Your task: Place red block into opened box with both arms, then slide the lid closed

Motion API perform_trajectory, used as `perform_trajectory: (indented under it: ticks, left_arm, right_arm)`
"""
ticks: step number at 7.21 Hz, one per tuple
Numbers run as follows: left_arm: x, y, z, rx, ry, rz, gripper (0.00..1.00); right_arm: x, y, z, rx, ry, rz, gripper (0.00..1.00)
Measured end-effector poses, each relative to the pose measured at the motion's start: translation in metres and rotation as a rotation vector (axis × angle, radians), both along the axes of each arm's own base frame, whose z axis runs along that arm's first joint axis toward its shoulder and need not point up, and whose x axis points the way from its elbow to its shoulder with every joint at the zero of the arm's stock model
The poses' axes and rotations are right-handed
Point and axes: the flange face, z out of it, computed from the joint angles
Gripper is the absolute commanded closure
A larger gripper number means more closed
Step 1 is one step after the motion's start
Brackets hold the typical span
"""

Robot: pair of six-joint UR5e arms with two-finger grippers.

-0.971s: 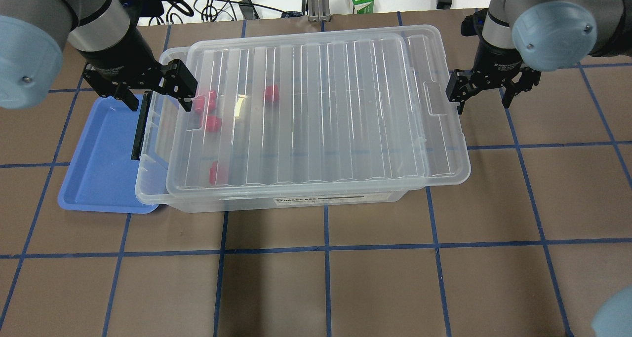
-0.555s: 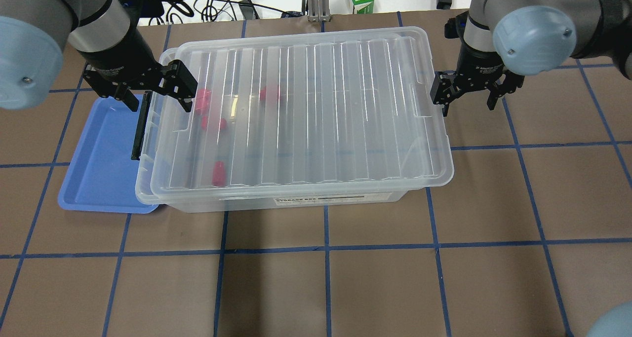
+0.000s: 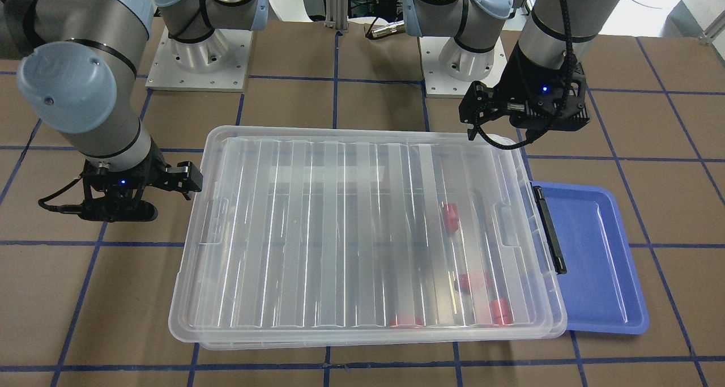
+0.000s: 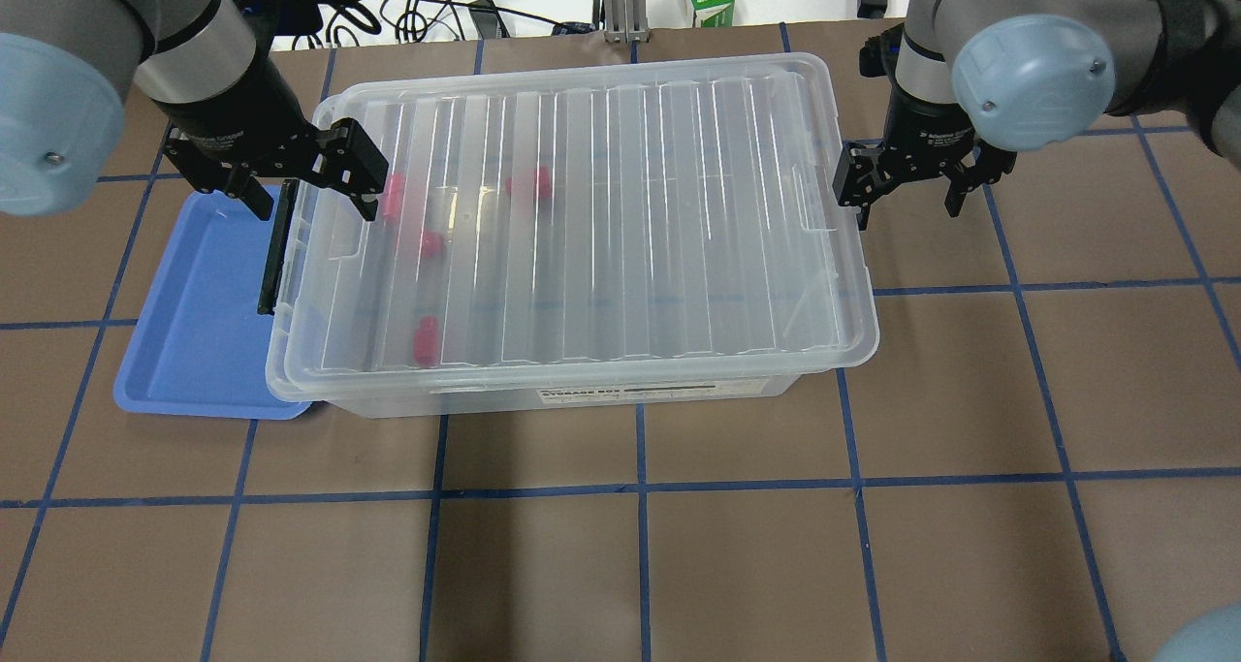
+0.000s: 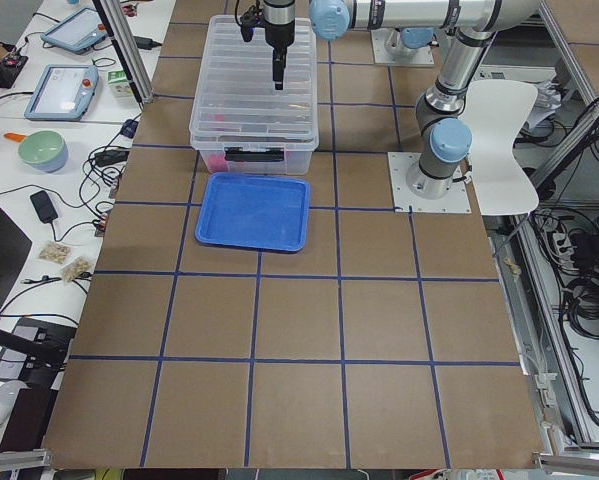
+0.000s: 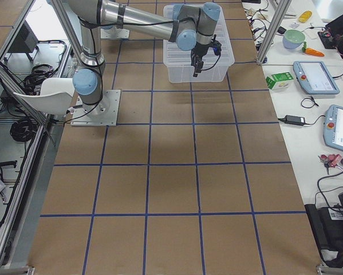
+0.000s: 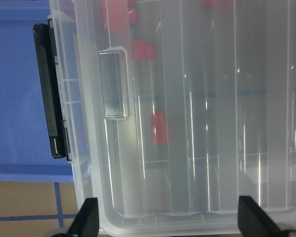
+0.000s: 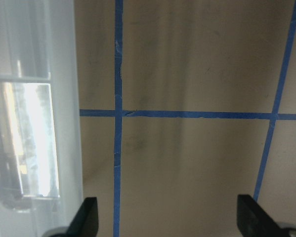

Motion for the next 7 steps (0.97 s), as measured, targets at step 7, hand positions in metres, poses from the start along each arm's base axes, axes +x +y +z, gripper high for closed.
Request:
perform_trajectory:
  ticks: [7]
  left_arm:
    - [0.0, 0.001, 0.006, -0.009, -0.001, 0.0, 0.0]
  right_arm:
    - [0.015, 0.072, 0.106, -0.122, -0.115, -0.138, 0.0]
